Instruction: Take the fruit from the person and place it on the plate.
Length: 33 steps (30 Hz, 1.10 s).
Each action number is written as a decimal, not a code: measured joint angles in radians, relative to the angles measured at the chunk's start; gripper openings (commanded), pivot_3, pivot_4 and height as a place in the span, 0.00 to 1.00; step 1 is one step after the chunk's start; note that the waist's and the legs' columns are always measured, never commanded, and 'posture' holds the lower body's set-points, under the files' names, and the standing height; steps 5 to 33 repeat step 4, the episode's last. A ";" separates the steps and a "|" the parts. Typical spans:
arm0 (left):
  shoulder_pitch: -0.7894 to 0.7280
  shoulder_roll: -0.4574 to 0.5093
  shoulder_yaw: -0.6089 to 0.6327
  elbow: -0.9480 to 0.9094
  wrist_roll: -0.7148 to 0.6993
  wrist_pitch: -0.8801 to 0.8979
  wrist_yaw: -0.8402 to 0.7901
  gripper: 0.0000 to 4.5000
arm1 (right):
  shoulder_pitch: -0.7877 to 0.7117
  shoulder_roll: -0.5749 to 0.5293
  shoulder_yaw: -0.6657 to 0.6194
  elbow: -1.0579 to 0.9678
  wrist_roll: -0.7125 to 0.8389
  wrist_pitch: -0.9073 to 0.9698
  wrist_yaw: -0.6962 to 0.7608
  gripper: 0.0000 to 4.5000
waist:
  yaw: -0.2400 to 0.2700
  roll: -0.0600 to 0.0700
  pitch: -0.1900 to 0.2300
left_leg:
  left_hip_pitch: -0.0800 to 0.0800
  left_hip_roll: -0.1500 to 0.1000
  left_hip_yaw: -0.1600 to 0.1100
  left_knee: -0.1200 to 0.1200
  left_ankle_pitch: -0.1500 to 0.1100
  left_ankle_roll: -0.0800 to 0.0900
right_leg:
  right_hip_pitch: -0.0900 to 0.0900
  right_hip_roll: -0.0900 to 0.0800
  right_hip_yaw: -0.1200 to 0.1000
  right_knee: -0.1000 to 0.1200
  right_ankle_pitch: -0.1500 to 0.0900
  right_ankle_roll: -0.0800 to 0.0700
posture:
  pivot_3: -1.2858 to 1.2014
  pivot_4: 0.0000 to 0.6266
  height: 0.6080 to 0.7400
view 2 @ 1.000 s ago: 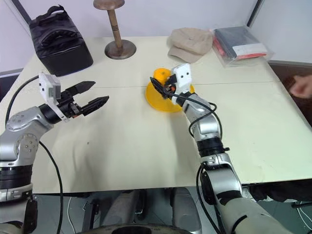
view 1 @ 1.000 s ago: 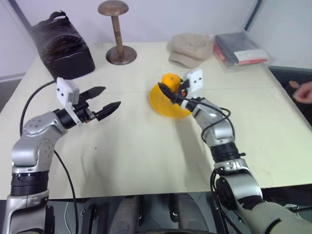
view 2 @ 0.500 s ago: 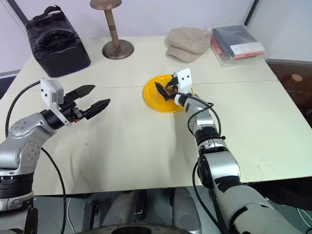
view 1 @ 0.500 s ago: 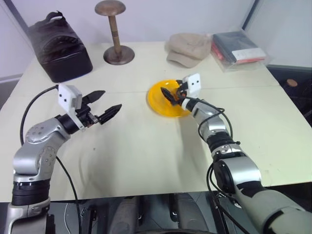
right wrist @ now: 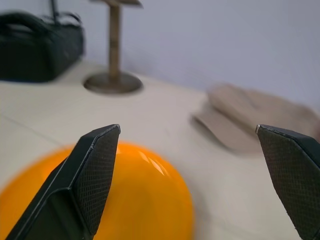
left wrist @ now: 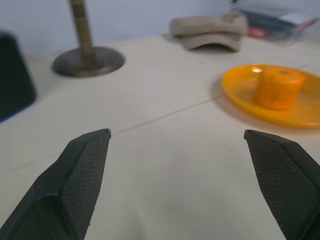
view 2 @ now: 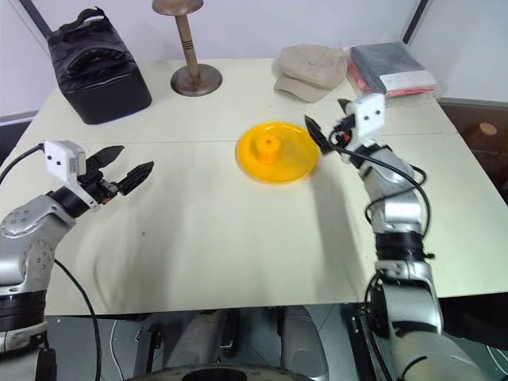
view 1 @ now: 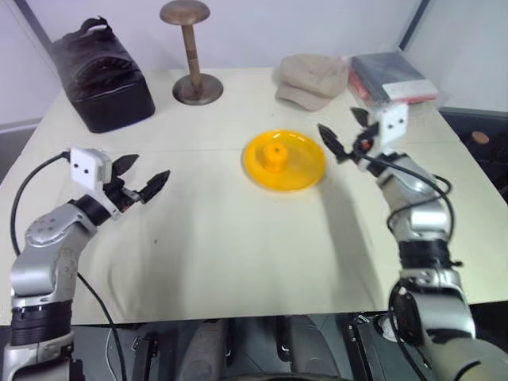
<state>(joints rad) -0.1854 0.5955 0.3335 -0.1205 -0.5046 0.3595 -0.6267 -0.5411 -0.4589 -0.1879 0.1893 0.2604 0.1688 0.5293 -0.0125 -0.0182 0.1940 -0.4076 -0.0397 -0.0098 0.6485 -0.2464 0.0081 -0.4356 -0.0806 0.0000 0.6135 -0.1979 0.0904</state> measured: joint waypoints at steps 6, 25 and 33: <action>0.041 -0.055 -0.004 -0.004 0.022 -0.020 0.042 1.00 | 0.123 -0.028 -0.042 -0.070 0.001 0.042 -0.032 0.99 | 0.001 0.000 0.000 | 0.000 0.000 0.000 0.000 0.000 0.000 | 0.000 0.000 0.000 0.000 -0.001 -0.001 | 0.52 0.24 1.00; 0.041 -0.055 -0.004 -0.004 0.022 -0.020 0.042 1.00 | 0.123 -0.028 -0.042 -0.070 0.001 0.042 -0.032 0.99 | 0.001 0.000 0.000 | 0.000 0.000 0.000 0.000 0.000 0.000 | 0.000 0.000 0.000 0.000 -0.001 -0.001 | 0.52 0.24 1.00; 0.041 -0.055 -0.004 -0.004 0.022 -0.020 0.042 1.00 | 0.123 -0.028 -0.042 -0.070 0.001 0.042 -0.032 0.99 | 0.001 0.000 0.000 | 0.000 0.000 0.000 0.000 0.000 0.000 | 0.000 0.000 0.000 0.000 -0.001 -0.001 | 0.52 0.24 1.00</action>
